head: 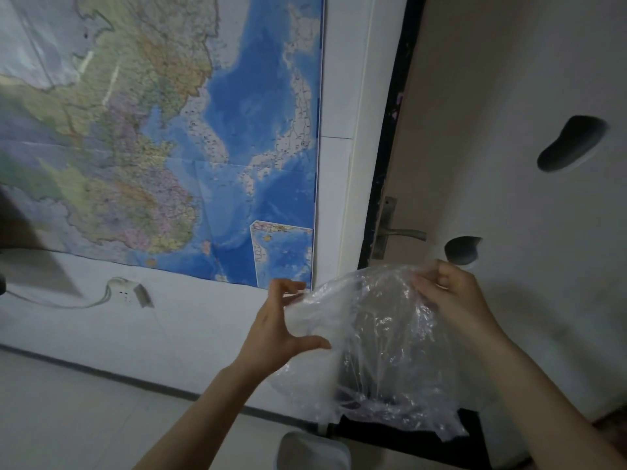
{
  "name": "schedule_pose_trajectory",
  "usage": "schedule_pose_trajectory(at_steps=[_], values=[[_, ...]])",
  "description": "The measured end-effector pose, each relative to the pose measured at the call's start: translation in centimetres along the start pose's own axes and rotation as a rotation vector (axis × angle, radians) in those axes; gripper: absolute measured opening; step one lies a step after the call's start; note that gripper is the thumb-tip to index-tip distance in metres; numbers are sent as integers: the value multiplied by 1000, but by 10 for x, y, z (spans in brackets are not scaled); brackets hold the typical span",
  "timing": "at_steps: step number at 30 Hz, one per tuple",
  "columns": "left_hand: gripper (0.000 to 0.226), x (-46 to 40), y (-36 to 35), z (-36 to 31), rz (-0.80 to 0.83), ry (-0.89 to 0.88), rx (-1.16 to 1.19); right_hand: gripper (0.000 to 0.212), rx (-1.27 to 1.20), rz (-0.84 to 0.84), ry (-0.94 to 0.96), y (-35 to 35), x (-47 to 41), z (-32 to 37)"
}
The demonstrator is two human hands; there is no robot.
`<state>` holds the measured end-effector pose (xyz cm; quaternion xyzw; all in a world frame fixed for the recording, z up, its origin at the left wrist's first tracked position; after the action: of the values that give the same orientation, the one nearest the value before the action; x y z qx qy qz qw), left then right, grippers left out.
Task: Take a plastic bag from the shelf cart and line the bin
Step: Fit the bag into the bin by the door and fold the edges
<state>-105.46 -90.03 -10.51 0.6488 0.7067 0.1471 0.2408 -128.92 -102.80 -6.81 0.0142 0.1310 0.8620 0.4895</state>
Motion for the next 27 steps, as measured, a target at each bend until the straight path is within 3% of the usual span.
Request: schedule_pose_trajectory(at_steps=[8, 17, 22, 27], values=[[13, 7, 25, -3, -69, -136, -223, 8, -136, -49, -65, 7, 4, -11], [12, 10, 55, 37, -139, 12, 323, 8, -47, -48, -142, 11, 11, -31], [11, 15, 74, 43, -170, 57, 229, 21, 100, -46, -125, 14, 13, -38], [13, 19, 83, 51, -195, 133, 48, 13, 143, -34, -82, 10, 15, -36]])
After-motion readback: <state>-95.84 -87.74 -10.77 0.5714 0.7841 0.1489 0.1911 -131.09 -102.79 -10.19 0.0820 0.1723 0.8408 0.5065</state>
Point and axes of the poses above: each hand's wrist, its own x-axis away from the middle knuckle, its own y-axis out of the back of the hand, z = x × y, the point moved 10 cm from there along -x, towards the middle knuckle, and after that the axes turned 14 degrees about z, right-handed, at the moved point
